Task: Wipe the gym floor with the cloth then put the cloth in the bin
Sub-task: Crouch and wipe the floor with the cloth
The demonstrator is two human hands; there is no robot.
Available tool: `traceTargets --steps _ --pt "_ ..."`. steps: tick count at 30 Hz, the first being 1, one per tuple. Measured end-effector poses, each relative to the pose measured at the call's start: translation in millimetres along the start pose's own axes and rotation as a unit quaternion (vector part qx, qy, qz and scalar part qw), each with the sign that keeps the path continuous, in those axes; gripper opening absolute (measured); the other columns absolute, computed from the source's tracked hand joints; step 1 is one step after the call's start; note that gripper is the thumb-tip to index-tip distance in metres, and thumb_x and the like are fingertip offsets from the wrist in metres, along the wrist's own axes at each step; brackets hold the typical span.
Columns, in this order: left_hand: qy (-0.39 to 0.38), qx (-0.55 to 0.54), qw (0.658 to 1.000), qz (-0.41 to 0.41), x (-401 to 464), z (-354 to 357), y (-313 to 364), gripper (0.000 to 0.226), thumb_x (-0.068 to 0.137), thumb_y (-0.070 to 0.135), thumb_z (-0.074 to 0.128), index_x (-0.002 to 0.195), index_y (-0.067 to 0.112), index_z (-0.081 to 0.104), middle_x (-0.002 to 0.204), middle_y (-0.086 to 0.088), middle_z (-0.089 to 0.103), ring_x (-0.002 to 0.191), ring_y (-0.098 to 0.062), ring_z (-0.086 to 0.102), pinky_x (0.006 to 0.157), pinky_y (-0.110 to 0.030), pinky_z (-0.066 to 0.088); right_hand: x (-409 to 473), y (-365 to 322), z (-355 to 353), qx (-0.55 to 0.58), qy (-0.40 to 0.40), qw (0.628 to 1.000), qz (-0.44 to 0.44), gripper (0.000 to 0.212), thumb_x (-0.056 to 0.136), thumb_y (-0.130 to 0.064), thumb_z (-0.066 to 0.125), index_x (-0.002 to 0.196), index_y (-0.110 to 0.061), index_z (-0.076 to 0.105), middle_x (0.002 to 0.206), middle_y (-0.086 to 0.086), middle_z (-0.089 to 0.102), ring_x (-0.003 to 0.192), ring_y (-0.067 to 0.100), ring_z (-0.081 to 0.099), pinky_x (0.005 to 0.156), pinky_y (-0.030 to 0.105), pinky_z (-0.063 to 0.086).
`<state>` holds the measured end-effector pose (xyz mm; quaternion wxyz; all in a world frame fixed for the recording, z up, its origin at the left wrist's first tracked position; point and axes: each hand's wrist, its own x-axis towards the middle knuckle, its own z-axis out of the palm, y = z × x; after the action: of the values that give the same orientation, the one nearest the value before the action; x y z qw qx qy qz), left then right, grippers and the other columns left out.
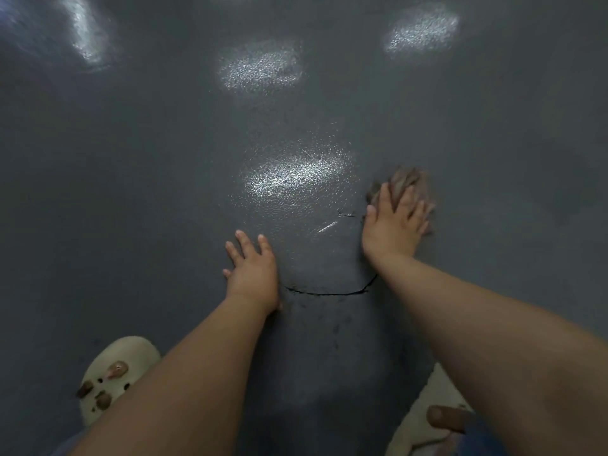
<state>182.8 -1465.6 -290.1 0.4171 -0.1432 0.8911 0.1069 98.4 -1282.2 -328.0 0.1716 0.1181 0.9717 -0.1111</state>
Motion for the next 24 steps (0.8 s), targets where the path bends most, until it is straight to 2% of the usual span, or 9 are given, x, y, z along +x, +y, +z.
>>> traceTargets --steps 2,5,9,11,13,15,20,22,24 --pt "0.003 -0.001 1.000 -0.001 0 0 0 0.119 0.074 0.023 0.080 0.149 0.006 -0.011 0.150 -0.028 -0.023 0.140 -0.047 -0.012 0.109 -0.056 0.024 -36 -17 21 -0.012 -0.002 0.998 -0.057 0.051 0.099 -0.040 0.033 0.149 -0.034 0.022 0.160 0.008 0.004 0.145 0.038 0.003 0.115 0.052 0.005" --pt "0.015 -0.007 1.000 0.000 3 3 -2 0.110 0.080 0.020 0.074 0.149 0.006 -0.010 0.151 -0.027 -0.023 0.141 -0.046 -0.011 0.109 -0.055 0.025 -78 -22 43 -0.071 -0.002 0.964 -0.255 0.049 0.085 -0.044 0.037 0.128 -0.033 0.058 0.145 0.010 0.044 0.131 0.042 0.040 0.104 0.059 0.031" --pt "0.015 -0.006 1.000 0.004 3 4 -5 0.116 0.078 0.024 0.077 0.149 0.007 -0.013 0.151 -0.026 -0.024 0.141 -0.045 -0.013 0.109 -0.054 0.024 -41 4 33 -0.128 -0.049 0.891 -0.433 0.048 0.085 -0.048 0.037 0.119 -0.031 0.066 0.140 0.011 0.050 0.125 0.040 0.048 0.102 0.059 0.031" --pt "0.008 -0.011 1.000 0.007 1 3 -5 0.120 0.074 0.025 0.080 0.149 0.008 -0.013 0.151 -0.026 -0.025 0.141 -0.045 -0.014 0.110 -0.055 0.023 -11 15 20 -0.139 -0.040 0.897 -0.417 0.053 0.085 -0.049 0.033 0.121 -0.026 0.065 0.144 0.015 0.045 0.128 0.044 0.044 0.102 0.060 0.034" --pt "0.008 -0.013 1.000 0.007 1 3 -6 0.121 0.074 0.026 0.080 0.149 0.008 -0.013 0.151 -0.025 -0.026 0.141 -0.044 -0.015 0.110 -0.055 0.022 15 27 6 -0.115 -0.023 0.938 -0.325 0.056 0.091 -0.053 0.029 0.139 -0.030 0.046 0.157 0.013 0.017 0.142 0.042 0.017 0.114 0.053 0.016" --pt "0.009 -0.012 1.000 0.007 2 3 -6 0.121 0.074 0.027 0.080 0.149 0.009 -0.013 0.151 -0.024 -0.026 0.141 -0.044 -0.015 0.110 -0.054 0.022 35 45 -8 -0.088 -0.006 0.978 -0.190 0.052 0.097 -0.049 0.032 0.148 -0.038 0.024 0.160 0.006 -0.007 0.146 0.034 -0.003 0.117 0.045 0.001" --pt "0.008 -0.009 1.000 0.004 2 2 -4 0.121 0.074 0.027 0.080 0.149 0.008 -0.014 0.150 -0.024 -0.027 0.141 -0.044 -0.015 0.111 -0.054 0.022 47 62 -26 -0.006 0.022 0.999 0.035 0.053 0.100 -0.043 0.029 0.151 -0.035 0.016 0.160 0.007 -0.007 0.145 0.034 -0.004 0.117 0.049 0.000" --pt "0.005 -0.011 1.000 0.002 2 1 -4 0.122 0.073 0.027 0.081 0.149 0.008 -0.013 0.150 -0.024 -0.027 0.141 -0.044 -0.016 0.110 -0.055 0.022 30 46 -15 0.008 0.023 0.999 0.035 0.051 0.101 -0.039 0.031 0.150 -0.033 0.020 0.160 0.007 -0.002 0.145 0.036 -0.002 0.116 0.049 -0.001" --pt "0.004 -0.013 1.000 0.000 1 0 -4 0.123 0.073 0.027 0.081 0.149 0.009 -0.013 0.150 -0.024 -0.028 0.141 -0.044 -0.016 0.110 -0.055 0.022 0 27 5 -0.009 0.018 0.997 -0.070 0.049 0.099 -0.038 0.031 0.147 -0.030 0.031 0.159 0.012 0.009 0.144 0.042 0.004 0.115 0.052 0.002"
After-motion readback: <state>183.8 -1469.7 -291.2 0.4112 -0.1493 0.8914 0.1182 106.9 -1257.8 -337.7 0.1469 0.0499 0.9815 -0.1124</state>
